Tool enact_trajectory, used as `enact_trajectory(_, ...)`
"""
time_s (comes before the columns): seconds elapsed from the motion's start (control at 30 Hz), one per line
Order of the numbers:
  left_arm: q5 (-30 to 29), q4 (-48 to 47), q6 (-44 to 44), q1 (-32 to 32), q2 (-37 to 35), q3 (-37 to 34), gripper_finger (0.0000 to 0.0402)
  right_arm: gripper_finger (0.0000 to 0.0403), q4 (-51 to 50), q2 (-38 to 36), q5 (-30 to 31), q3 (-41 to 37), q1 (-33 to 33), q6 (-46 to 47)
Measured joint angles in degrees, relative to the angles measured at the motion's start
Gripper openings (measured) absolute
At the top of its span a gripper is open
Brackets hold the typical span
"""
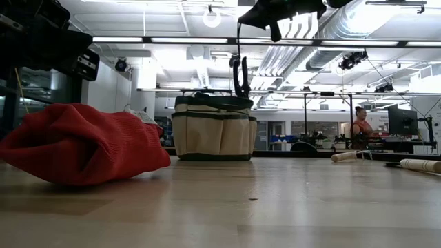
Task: Pick & Place Garden tools in Gardening bag
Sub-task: Put the green shears into the white gardening bag
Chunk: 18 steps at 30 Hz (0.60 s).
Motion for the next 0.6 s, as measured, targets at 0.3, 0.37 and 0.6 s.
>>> enact_trajectory(0.3, 0.02, 0.00, 0.00, -0.02, 0.00, 0.00, 0.0000, 0.0004, 0.02, 0.00, 1.58, 0.00, 0.76, 4.97)
enact_trajectory(0.37, 0.04, -0.02, -0.01, 0.00, 0.00, 0.00, 0.0000, 0.0004, -0.40, 0.00, 1.75, 0.00, 0.87, 5.36)
enact_trajectory(0.6, 0.07, 0.00, -0.02, -0.02, 0.00, 0.00, 0.0000, 0.0004, -5.24, -0.02, 3.22, -0.02, 0.87, 5.65)
